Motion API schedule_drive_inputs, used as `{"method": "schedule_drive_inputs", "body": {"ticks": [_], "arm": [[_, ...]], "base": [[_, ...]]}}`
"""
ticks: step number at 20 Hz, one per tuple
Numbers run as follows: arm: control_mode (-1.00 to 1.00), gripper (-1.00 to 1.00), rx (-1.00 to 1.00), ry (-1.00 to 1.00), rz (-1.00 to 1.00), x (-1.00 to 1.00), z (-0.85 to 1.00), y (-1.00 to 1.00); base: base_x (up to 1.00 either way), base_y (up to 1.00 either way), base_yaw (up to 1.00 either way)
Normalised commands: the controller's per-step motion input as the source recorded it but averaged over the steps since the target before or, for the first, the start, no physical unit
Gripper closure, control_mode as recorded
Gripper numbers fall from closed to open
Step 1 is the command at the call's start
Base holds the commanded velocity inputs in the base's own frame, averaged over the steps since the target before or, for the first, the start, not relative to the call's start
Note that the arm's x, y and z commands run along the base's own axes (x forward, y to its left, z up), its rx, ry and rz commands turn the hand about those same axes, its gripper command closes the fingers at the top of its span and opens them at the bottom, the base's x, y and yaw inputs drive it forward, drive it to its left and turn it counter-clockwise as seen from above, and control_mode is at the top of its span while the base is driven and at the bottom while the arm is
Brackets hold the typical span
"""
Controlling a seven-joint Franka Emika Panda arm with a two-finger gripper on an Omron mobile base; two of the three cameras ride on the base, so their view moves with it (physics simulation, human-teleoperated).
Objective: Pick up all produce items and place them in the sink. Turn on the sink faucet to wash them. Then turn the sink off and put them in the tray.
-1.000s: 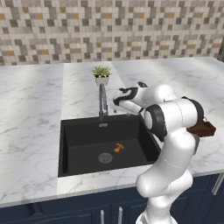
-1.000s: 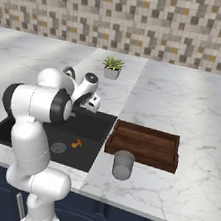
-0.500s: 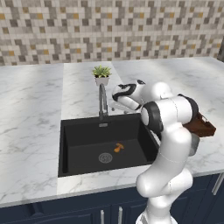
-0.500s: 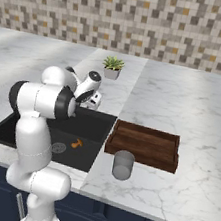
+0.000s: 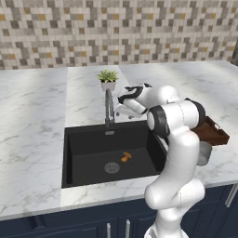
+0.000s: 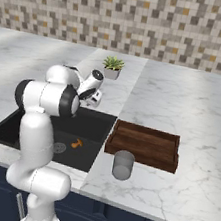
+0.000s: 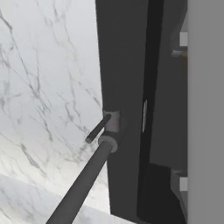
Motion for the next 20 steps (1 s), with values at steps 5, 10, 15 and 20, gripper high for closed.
{"method": "schedule_drive_inputs", "body": {"ticks": [5,10,15,20], "arm": [[-1.0,-1.0,0.0,0.0,0.04,0.23,-0.14,0.03],[-1.0,-1.0,0.0,0.0,0.04,0.15,-0.26,0.1],[-1.0,-1.0,0.0,0.0,0.03,0.15,-0.16,0.08],[-1.0,-1.0,0.0,0.0,0.01,0.24,-0.04,0.06]], "base": [[0.0,0.0,0.0],[0.0,0.0,0.0],[0.0,0.0,0.0],[0.0,0.0,0.0]]}}
